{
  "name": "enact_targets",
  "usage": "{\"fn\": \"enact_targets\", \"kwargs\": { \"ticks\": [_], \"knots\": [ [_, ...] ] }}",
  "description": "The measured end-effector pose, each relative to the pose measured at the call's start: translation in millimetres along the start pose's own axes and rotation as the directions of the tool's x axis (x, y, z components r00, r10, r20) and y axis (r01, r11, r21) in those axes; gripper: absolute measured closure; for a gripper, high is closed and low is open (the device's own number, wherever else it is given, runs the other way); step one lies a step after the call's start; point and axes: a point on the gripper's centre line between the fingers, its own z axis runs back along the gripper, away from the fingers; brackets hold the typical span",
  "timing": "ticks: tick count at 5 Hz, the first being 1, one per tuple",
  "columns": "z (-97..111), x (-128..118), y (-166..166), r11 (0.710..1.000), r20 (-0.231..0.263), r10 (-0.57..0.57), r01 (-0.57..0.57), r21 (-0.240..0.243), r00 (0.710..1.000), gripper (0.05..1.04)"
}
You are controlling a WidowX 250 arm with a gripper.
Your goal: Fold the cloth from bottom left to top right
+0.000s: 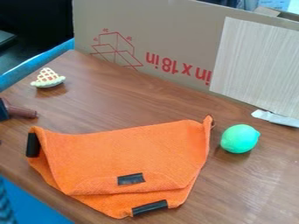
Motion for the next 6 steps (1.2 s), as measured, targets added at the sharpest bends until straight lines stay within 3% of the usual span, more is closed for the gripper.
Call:
{"fn": "enact_targets", "kwargs": {
  "ticks": [4,5,6],
  "knots": [
    [-38.6,31.0,-1.8,0.999,-0.011,0.016,-0.017,-0.031,1.000,0.083],
    [-44.4,41.0,1.4,1.000,-0.025,0.013,-0.014,-0.022,1.000,0.133],
    [-52.1,45.9,1.1,0.999,-0.033,0.040,-0.041,-0.029,0.999,0.420]
  ]
}}
